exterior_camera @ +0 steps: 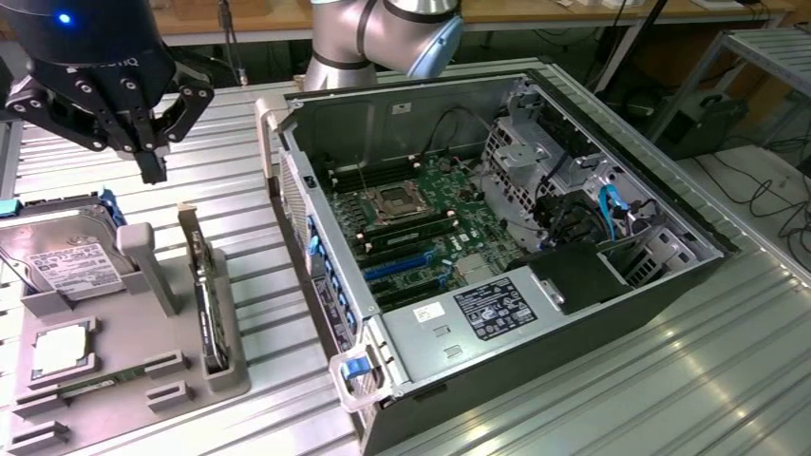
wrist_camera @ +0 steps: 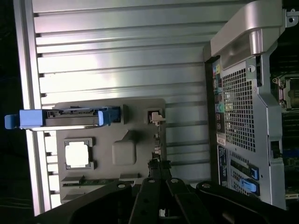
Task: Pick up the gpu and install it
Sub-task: 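Reach for the gpu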
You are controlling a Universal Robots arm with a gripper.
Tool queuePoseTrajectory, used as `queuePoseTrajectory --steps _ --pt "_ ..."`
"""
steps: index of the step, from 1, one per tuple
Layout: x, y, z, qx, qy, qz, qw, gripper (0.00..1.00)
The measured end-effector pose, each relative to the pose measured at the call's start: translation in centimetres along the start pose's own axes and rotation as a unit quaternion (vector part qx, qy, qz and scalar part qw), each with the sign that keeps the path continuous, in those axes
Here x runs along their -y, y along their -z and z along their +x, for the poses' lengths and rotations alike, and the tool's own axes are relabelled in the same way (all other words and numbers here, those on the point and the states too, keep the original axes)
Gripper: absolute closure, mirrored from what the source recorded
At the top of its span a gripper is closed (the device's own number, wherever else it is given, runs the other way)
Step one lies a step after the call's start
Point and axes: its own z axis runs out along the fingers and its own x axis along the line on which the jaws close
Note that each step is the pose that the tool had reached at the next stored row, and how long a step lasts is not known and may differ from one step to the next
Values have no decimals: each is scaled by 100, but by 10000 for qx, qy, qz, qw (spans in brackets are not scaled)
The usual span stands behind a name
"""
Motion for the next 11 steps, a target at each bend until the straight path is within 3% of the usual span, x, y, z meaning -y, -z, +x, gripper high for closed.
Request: queuePoseTrajectory --steps 4,11 --pt "27 4 81 -1 6 0 10000 89" --pt "27 3 83 -1 7 0 10000 89"
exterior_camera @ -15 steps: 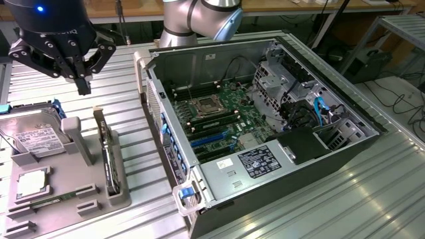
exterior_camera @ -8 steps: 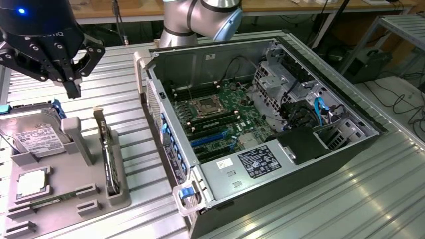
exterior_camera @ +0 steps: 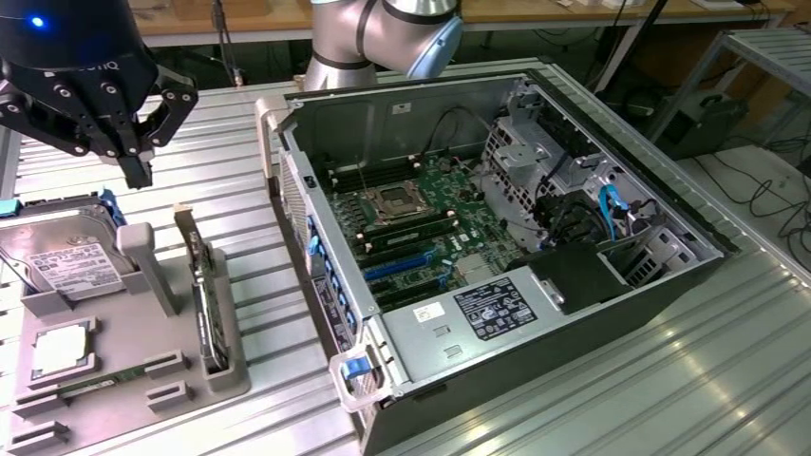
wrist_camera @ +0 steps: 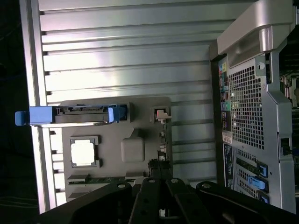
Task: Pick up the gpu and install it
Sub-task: 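Reach for the gpu, then pick up the gpu and move the gpu toward the slot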
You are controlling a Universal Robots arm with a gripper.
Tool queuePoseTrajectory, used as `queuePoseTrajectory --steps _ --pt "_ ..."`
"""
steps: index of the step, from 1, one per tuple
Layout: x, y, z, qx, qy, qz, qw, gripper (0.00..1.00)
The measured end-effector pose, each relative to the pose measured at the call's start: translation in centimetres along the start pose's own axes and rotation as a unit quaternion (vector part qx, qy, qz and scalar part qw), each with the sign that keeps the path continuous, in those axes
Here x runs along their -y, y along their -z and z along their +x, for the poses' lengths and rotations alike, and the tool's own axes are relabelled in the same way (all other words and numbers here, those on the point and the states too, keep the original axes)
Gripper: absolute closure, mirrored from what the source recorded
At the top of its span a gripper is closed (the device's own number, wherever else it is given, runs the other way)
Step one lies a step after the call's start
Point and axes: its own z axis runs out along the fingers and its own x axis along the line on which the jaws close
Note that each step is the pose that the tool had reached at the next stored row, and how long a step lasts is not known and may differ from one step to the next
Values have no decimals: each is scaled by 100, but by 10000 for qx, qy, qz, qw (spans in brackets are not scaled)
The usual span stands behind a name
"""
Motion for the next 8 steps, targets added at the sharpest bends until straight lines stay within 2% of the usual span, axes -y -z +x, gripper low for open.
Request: queuePoseTrajectory --steps 8 --pt "0 0 0 0 0 0 10000 88"
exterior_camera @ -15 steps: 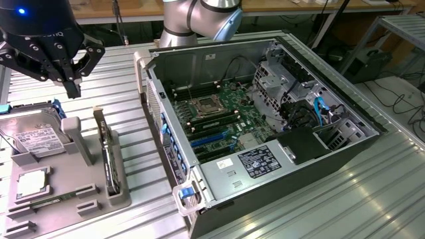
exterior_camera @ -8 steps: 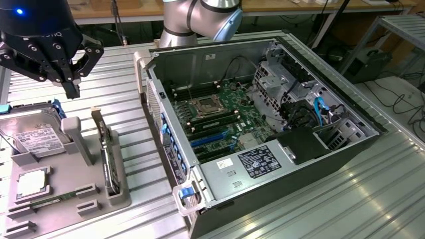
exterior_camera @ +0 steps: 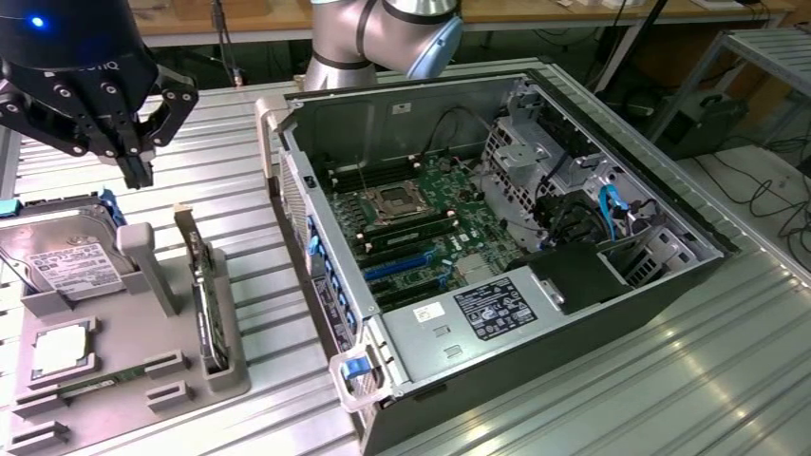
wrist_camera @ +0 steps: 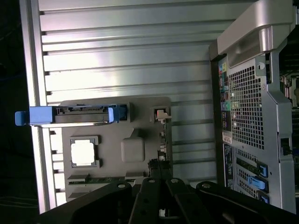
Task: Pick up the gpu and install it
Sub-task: 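Pick up the gpu and move the gpu toward the slot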
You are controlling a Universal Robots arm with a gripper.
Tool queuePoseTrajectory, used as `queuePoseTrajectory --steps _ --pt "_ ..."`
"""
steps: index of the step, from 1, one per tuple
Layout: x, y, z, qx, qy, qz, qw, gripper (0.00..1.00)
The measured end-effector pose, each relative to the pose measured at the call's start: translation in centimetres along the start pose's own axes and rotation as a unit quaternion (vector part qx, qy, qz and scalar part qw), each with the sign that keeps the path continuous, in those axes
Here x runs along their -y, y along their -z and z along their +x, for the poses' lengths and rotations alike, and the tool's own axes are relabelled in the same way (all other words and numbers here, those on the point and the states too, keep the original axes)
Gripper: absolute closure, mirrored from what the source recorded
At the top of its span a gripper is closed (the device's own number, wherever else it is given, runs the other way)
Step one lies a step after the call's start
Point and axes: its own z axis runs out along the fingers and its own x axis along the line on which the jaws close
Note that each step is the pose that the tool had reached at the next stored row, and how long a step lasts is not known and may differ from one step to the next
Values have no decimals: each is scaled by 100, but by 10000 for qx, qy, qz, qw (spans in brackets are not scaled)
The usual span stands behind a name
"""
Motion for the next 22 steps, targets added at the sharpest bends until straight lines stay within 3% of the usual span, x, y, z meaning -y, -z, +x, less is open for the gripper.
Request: queuePoseTrajectory --steps 2,3,7,8,10,11,18,22 --pt "0 0 0 0 0 0 10000 76" --pt "0 0 0 0 0 0 10000 76" --pt "0 0 0 0 0 0 10000 58" --pt "0 0 0 0 0 0 10000 58" --pt "0 -2 0 0 2 0 10000 46" --pt "1 -17 1 -1 17 0 10000 34" --pt "95 -141 -3 -11 71 1 10000 34" --pt "105 -184 -2 -12 70 2 10000 34"
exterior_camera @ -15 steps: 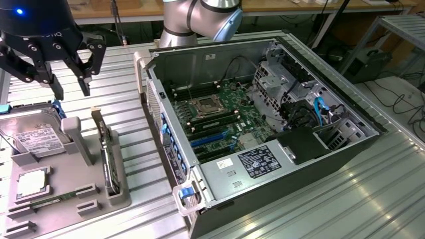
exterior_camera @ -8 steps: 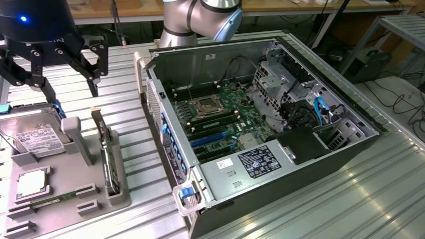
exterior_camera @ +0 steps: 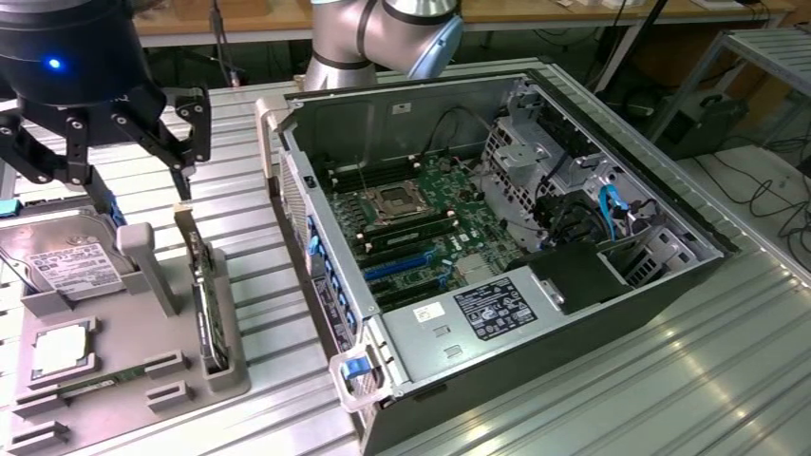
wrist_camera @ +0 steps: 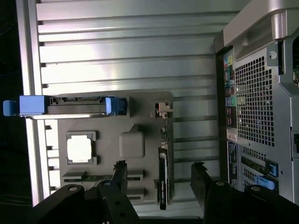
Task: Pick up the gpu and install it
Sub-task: 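Pick up the gpu and move the gpu toward the slot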
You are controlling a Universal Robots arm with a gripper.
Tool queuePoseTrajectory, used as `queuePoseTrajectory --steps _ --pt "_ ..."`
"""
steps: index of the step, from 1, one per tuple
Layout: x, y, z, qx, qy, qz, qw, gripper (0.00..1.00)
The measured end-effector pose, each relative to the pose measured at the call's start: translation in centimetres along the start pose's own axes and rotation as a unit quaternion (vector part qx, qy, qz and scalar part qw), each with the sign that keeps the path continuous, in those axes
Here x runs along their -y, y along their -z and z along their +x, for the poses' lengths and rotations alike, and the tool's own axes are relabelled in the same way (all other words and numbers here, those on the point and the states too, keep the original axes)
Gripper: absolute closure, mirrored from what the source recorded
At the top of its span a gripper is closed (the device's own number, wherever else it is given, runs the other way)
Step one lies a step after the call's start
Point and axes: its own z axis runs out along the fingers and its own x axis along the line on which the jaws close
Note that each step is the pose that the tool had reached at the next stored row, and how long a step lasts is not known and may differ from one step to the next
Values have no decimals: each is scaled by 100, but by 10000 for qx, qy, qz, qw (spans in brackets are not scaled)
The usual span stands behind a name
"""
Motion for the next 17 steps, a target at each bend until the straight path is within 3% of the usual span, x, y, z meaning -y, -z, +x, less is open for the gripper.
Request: queuePoseTrajectory --steps 10,17 --pt "47 -88 -1 1 0 -1 10000 34" --pt "48 -94 -1 0 0 0 10000 34"
